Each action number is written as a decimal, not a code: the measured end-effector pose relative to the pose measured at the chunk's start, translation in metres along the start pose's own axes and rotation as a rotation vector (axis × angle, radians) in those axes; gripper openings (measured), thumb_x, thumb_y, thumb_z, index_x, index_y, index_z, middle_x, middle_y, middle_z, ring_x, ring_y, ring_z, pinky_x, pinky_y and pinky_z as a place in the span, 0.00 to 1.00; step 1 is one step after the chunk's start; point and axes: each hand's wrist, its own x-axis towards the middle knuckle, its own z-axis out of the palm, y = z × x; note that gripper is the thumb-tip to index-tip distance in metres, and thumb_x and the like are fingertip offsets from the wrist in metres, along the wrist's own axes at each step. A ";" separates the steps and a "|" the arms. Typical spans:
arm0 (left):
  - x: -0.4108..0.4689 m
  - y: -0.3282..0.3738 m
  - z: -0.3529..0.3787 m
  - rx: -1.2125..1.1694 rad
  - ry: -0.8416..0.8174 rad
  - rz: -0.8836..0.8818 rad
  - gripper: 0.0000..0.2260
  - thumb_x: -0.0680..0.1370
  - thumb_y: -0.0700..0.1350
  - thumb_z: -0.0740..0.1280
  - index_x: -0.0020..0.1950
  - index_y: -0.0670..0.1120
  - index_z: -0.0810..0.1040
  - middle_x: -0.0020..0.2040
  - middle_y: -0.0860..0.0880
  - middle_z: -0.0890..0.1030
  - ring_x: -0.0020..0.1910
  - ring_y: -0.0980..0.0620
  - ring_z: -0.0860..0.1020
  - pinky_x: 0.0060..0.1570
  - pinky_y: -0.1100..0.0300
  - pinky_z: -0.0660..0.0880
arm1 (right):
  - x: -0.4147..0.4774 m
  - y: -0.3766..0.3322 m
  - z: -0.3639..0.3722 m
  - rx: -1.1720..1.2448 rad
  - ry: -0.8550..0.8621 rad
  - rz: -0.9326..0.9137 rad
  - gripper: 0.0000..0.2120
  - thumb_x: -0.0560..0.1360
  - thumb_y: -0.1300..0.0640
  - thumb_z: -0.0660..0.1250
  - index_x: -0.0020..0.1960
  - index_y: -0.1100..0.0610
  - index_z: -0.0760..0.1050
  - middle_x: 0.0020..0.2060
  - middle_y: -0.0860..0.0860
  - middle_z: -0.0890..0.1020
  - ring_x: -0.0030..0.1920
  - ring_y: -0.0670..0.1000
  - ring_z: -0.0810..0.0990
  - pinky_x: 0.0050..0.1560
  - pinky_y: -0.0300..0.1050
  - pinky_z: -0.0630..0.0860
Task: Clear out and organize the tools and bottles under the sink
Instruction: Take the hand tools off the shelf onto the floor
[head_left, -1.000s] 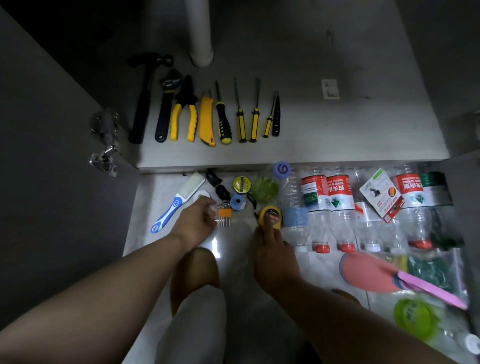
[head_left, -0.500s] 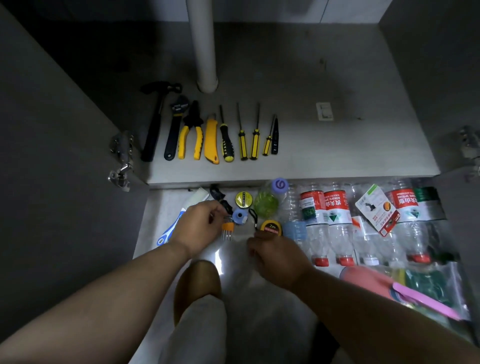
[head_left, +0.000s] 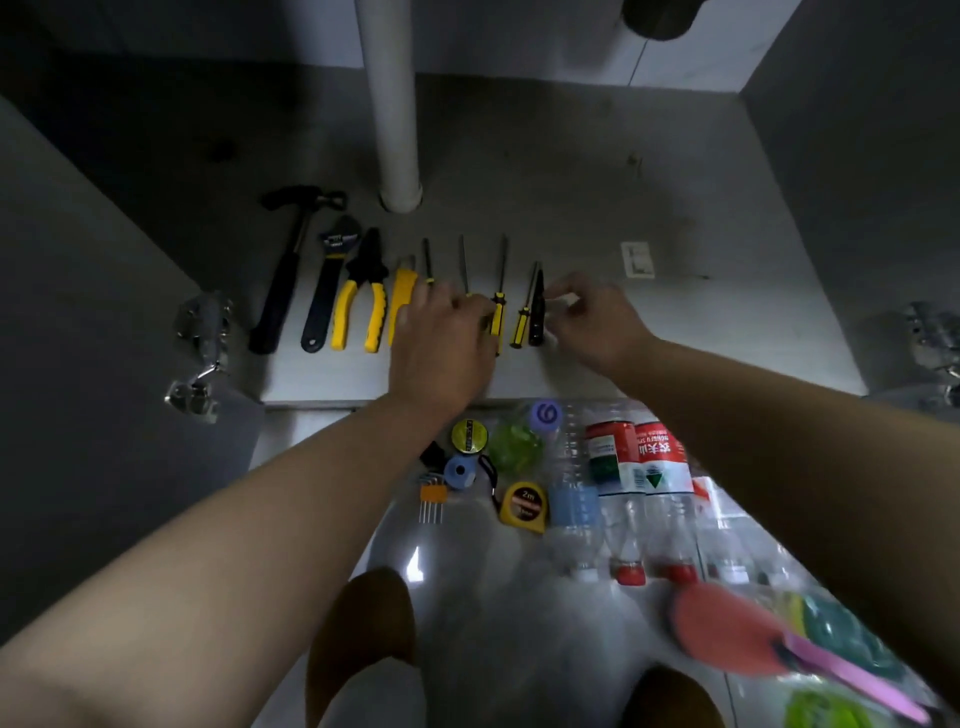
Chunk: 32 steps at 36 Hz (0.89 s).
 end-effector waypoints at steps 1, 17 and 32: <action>0.003 -0.001 0.003 0.037 -0.020 0.011 0.17 0.78 0.52 0.68 0.66 0.53 0.79 0.60 0.47 0.74 0.65 0.42 0.69 0.58 0.48 0.68 | 0.007 0.003 0.004 -0.019 -0.006 0.036 0.14 0.77 0.60 0.67 0.62 0.56 0.76 0.57 0.59 0.79 0.56 0.58 0.80 0.58 0.46 0.77; 0.037 0.008 0.016 0.183 -0.147 -0.060 0.20 0.78 0.64 0.65 0.60 0.50 0.79 0.63 0.42 0.73 0.62 0.40 0.74 0.70 0.47 0.57 | 0.042 0.004 0.042 -0.217 0.109 0.275 0.14 0.73 0.51 0.74 0.50 0.58 0.74 0.52 0.56 0.80 0.55 0.59 0.81 0.45 0.45 0.73; 0.033 0.033 0.023 0.036 -0.045 0.183 0.12 0.78 0.55 0.67 0.58 0.53 0.79 0.56 0.49 0.78 0.61 0.44 0.71 0.56 0.51 0.64 | 0.023 0.042 0.005 -0.013 0.149 0.278 0.12 0.78 0.50 0.68 0.49 0.59 0.81 0.46 0.57 0.83 0.48 0.57 0.82 0.46 0.47 0.77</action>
